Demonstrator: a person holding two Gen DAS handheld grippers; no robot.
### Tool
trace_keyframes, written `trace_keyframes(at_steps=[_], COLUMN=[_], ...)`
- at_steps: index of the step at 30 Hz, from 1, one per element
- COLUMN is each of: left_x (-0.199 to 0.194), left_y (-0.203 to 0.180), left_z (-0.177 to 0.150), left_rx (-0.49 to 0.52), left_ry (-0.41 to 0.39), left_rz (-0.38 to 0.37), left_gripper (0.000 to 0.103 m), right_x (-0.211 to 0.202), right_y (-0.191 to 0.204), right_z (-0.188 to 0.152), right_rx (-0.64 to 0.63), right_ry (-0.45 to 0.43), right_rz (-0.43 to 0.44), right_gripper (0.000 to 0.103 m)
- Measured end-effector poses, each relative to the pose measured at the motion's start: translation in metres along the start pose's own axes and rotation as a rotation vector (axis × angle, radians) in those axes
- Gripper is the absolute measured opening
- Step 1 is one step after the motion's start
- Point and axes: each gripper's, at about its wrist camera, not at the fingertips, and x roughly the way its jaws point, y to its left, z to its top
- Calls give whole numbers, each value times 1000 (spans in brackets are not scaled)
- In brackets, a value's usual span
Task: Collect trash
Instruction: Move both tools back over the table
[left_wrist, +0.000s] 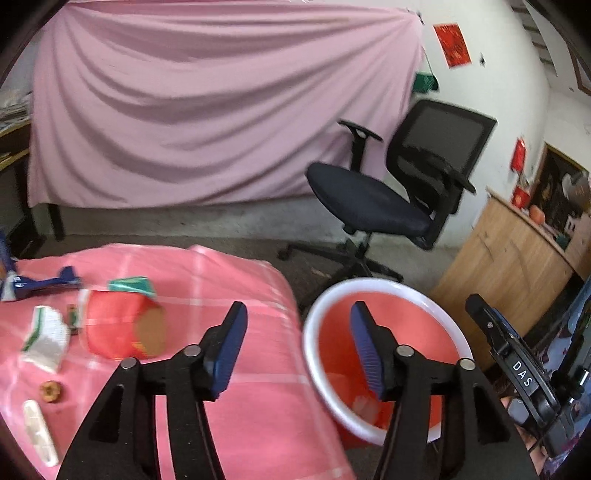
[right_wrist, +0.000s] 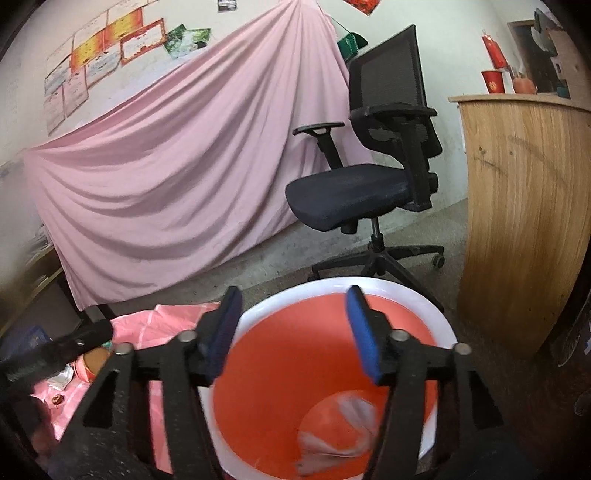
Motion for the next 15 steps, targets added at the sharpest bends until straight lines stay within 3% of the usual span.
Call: trace_keyframes(at_steps=[2,4,5,7,10,15], left_x=[-14,-36,-44,-64,-95,-133], left_y=[10,24,29,40,58,84], left_z=[1,-1,-2,-6,-15,-31], left_rx=[-15,-31,-36,-44,-40,-28], left_ry=[-37,-97,-124,-187,-286,-352], left_rz=[22,54,69,109,163,252], left_gripper=[62,80,84,98,101,101], right_x=[-5,-14,-17,-29,-45,-68], right_y=[8,19,24,39,58,91], right_z=[1,1,1,1,0,-3], right_rx=[-7,-16,-21,-42,-60,-93], right_ry=[-24,-68,-84,-139,-210,-307], right_rz=[19,55,68,111,185,303], right_gripper=[91,99,103,103,103,103])
